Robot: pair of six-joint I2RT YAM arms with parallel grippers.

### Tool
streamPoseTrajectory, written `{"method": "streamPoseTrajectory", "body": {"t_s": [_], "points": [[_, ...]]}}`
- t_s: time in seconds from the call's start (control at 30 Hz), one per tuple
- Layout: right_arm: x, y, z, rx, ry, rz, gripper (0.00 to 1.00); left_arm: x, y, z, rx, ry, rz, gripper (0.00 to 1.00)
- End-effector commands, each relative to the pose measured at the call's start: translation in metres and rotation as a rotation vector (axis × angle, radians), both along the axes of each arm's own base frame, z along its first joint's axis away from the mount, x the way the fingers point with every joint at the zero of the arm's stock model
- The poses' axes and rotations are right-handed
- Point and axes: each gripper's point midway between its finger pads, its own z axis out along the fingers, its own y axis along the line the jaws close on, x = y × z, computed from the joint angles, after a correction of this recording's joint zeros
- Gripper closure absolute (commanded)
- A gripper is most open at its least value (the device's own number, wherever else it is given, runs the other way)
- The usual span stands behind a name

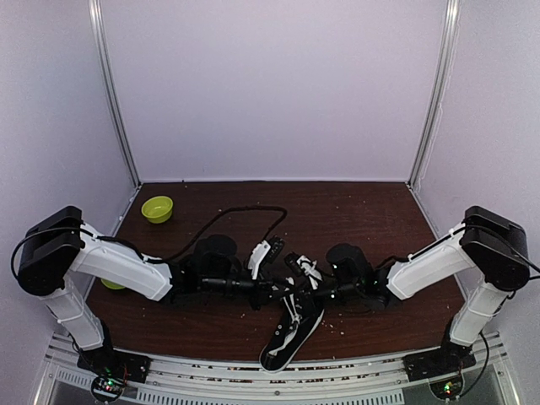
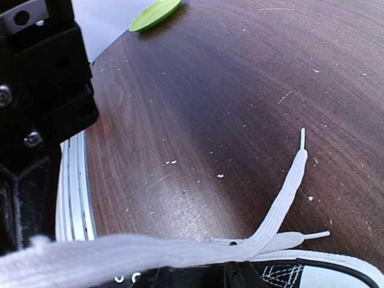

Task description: Tie the shoes

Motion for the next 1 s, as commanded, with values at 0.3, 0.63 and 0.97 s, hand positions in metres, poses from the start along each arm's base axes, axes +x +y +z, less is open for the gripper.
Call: {"method": "streamPoseTrajectory", "body": {"t_s": [0.3, 0.63, 0.97], "points": [[0.027, 0.017, 0.004, 0.019, -0.064, -0.094, 0.88, 0.005, -0.006, 0.015, -0.05, -0.015, 0.004, 1.0], [0.019, -0.036, 0.029, -0.044, -0.1, -0.203, 1.0, 0.007, -0.002, 0.007, -0.029, -0.012, 0.028, 1.0], [-0.009, -0.09, 0.051, -0.173, -0.08, -0.219, 1.0, 0.003, 0.001, 0.005, -0.024, -0.006, 0.014, 1.0]]}}
